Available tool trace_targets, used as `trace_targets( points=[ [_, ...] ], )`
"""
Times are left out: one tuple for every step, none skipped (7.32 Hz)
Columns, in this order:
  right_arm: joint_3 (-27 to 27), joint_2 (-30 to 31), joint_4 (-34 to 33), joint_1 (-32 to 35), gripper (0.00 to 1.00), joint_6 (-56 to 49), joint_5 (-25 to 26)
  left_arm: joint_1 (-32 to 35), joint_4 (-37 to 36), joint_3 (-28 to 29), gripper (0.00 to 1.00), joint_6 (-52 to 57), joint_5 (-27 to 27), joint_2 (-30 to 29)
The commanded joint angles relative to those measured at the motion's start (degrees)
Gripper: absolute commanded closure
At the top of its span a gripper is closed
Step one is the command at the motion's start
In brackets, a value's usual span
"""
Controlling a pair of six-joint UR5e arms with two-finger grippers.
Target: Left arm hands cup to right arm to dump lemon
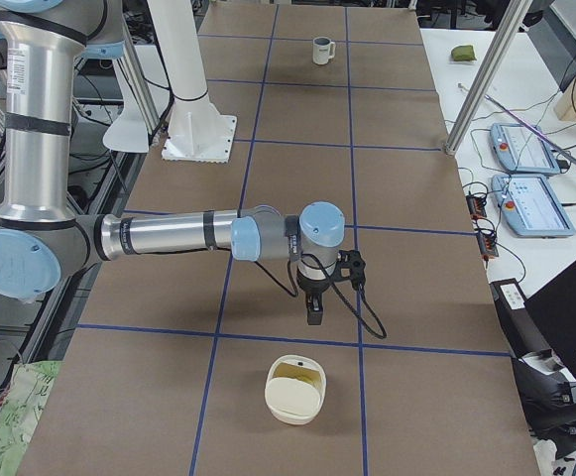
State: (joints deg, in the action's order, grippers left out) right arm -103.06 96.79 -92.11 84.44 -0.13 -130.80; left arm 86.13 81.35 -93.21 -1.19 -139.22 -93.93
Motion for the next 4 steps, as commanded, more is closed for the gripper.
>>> trace_targets(
  points=[
    [-0.12,-0.02,0.0,-0.07,0.0,-0.49,0.55,0.0,0.13,-0.91,0.0,0.05,-0.18,0.32],
    [-0.12,-0.02,0.0,-0.07,0.0,-0.48,0.46,0.0,0.13,-1.09,0.0,0.05,0.08,0.41],
    [-0.12,-0.02,0.0,-0.07,0.0,-0.48,0.37,0.0,0.13,-1.09,0.0,0.05,0.17,0.32],
    [-0.12,-0.02,0.0,-0.07,0.0,-0.4,0.37,0.0,0.13,-1.09,0.0,0.05,0.17,0.15]
  ],
)
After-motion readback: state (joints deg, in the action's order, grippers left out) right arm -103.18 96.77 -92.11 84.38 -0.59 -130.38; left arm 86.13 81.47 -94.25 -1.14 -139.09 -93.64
